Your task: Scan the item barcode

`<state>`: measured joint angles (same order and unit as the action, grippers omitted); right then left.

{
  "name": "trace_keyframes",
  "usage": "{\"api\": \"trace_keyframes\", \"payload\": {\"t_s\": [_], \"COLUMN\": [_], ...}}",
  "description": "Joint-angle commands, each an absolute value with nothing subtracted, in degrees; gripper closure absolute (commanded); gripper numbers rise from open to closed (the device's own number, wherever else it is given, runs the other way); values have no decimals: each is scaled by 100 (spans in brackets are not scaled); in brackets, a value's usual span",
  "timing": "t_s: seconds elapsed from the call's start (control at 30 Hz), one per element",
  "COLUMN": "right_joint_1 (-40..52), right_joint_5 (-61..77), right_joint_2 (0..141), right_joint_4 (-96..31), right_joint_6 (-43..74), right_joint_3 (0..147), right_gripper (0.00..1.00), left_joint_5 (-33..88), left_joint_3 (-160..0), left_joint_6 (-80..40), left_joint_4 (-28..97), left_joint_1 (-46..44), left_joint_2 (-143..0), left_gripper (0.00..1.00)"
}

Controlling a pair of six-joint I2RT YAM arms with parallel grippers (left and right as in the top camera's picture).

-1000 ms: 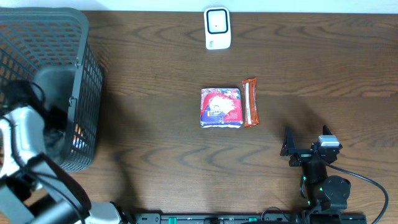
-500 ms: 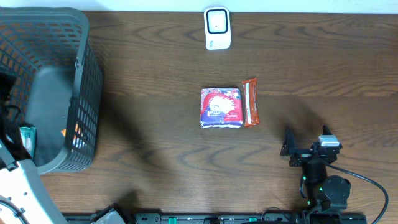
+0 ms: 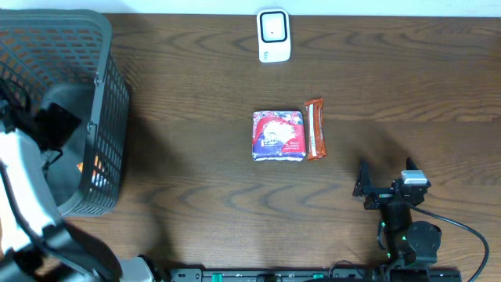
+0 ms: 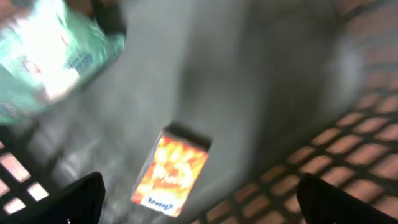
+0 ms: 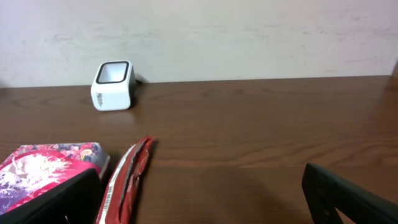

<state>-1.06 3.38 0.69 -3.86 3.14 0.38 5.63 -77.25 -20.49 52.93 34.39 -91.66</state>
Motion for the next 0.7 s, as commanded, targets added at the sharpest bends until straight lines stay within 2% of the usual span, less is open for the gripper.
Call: {"api": "trace_keyframes", "payload": {"t_s": [0.0, 0.4, 0.53, 0.57, 0.6, 0.63, 0.67], "right_joint_1": [-130, -130, -130, -130, -130, -130, -130], "right_joint_5": [333, 333, 333, 333, 333, 333, 333], "right_joint_2": [34, 34, 34, 34, 34, 34, 34], "right_joint_4": [-408, -408, -408, -408, -408, -408, -408], "right_joint_6": [226, 226, 226, 226, 226, 226, 226], "right_joint_3": [32, 32, 32, 32, 32, 32, 32], "right_gripper": [1, 1, 1, 1, 1, 1, 1], "left_joint_5": [469, 445, 445, 445, 445, 445, 445], "left_joint_3": [-7708, -7693, -7690, -7690, -7690, -7690, -7690], "left_joint_6": [-1931, -1844, -1844, -1841, -1841, -1841, -1844], "left_joint_4": [5398, 5437, 5439, 5439, 5439, 5437, 5413], "left_joint_1": [3415, 3301, 3301, 3301, 3301, 3301, 3301], "left_joint_2": [-9692, -11139, -11415, -11478, -11513, -11548, -11563], "left_gripper": [2, 0, 2, 8, 18, 43, 81]}}
